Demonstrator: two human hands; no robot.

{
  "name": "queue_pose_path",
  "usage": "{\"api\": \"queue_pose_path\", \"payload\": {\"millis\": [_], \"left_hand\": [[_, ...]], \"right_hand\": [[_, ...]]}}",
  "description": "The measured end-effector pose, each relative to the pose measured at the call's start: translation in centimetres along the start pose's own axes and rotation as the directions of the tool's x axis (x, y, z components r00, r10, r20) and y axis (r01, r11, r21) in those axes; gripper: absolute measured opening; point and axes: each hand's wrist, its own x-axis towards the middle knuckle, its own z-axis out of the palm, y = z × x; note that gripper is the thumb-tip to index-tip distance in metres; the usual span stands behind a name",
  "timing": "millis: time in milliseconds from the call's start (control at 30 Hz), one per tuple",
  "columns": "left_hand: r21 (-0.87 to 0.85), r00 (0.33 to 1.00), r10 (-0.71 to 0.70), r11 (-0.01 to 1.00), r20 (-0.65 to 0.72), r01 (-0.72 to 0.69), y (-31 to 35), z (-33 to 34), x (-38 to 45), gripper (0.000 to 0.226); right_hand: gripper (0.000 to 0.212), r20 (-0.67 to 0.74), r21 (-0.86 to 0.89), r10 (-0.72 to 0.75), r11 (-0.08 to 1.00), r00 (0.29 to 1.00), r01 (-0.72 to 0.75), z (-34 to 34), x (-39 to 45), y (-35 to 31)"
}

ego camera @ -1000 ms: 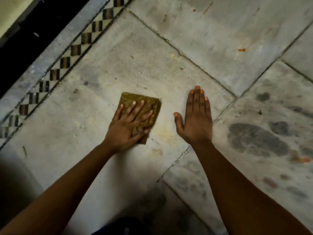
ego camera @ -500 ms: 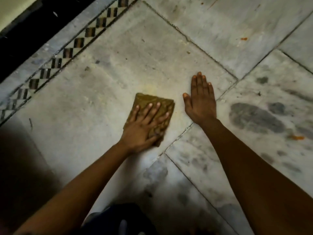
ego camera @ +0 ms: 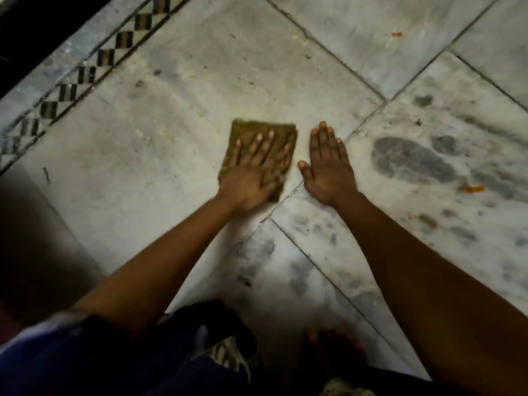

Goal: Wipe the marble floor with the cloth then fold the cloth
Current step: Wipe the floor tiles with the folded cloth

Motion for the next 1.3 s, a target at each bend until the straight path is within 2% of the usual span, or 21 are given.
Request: {"api": "queue_pose_path", "payload": {"millis": [100,200,267,400,433,533,600,667,767,867,933,967,1033,1167,1233,1300], "left_hand": [[0.012,0.996,0.083,0.996,-0.011,-0.083,-1.2,1.2,-6.4,0.060],[0.155,0.992,0.129,0.980,-0.006,-0.126,-2.5,0.5,-5.6,0.059],[0.154,0.996,0.083,0.985,-0.012,-0.081,-2.6,-0.6,-2.1,0.062],[0.158,0.998,-0.062,0.986,-0.006,0.062,-2.2,-3.1,3.1,0.083],[0.148,0.999,-0.047,0.988,-0.001,0.047,-2.0,-2.9,2.5,0.084],[0.109,0.988,0.145,0.984,-0.045,-0.139,-1.4,-0.7,-3.5,0.066],[0.112,0.979,0.205,0.973,-0.019,-0.202,-1.9,0.5,-6.9,0.060],[0.111,0.970,0.240,0.966,-0.038,-0.234,-3.6,0.5,-6.1,0.058],[0.064,0.982,0.185,0.981,-0.027,-0.183,-5.9,-0.4,-1.6,0.063],[-0.045,0.999,-0.028,0.999,-0.021,0.027,-6.5,-2.2,5.0,0.066],[-0.028,0.995,-0.104,0.994,-0.001,0.104,-4.7,-2.7,8.2,0.063],[0.028,0.996,-0.090,0.996,0.006,0.090,-3.3,-2.5,8.9,0.064],[0.118,0.999,0.039,0.992,0.003,-0.039,-0.4,-1.3,8.0,0.070],[0.074,0.947,0.319,0.946,-0.037,-0.315,0.9,1.1,-0.1,0.062],[0.119,0.942,0.331,0.939,-0.059,-0.322,-2.1,2.1,-3.5,0.062],[0.131,0.973,0.216,0.970,-0.085,-0.204,-6.4,2.2,-4.4,0.064]], "right_hand": [[0.073,-0.021,0.002,-0.012,1.000,1.000,0.012,0.2,0.0,0.1],[0.075,-0.060,0.004,-0.016,1.000,0.998,0.016,0.5,0.0,0.1],[0.080,-0.060,0.004,-0.014,1.000,0.998,0.015,0.4,-0.1,0.0],[0.083,-0.023,-0.009,-0.011,1.000,1.000,0.011,0.2,0.0,-0.1],[0.081,-0.011,-0.005,-0.006,1.000,1.000,0.006,0.0,0.0,-0.1],[0.075,-0.002,-0.008,-0.002,1.000,1.000,0.002,-0.1,0.0,-0.1],[0.074,-0.002,-0.006,-0.004,1.000,1.000,0.004,-0.1,0.0,0.0],[0.075,-0.031,-0.007,-0.012,1.000,0.999,0.012,0.1,0.0,-0.1],[0.082,-0.027,0.004,-0.013,1.000,1.000,0.013,0.2,-0.2,0.0],[0.078,-0.040,0.029,-0.025,0.999,0.999,0.026,-0.1,-0.1,0.0],[0.071,-0.048,0.095,-0.002,0.995,0.999,0.007,-0.5,-0.3,0.1],[0.069,-0.083,0.121,0.021,0.993,0.996,-0.011,-0.6,-0.5,0.2],[0.066,-0.149,0.136,0.074,0.989,0.986,-0.054,-0.9,-0.7,0.7],[0.068,-0.102,0.065,0.078,0.995,0.992,-0.071,-1.1,-0.4,1.8],[0.070,-0.081,0.029,0.057,0.998,0.995,-0.055,-0.7,-0.2,2.1],[0.071,-0.078,0.003,0.052,0.999,0.996,-0.052,-0.3,0.0,2.2]]}}
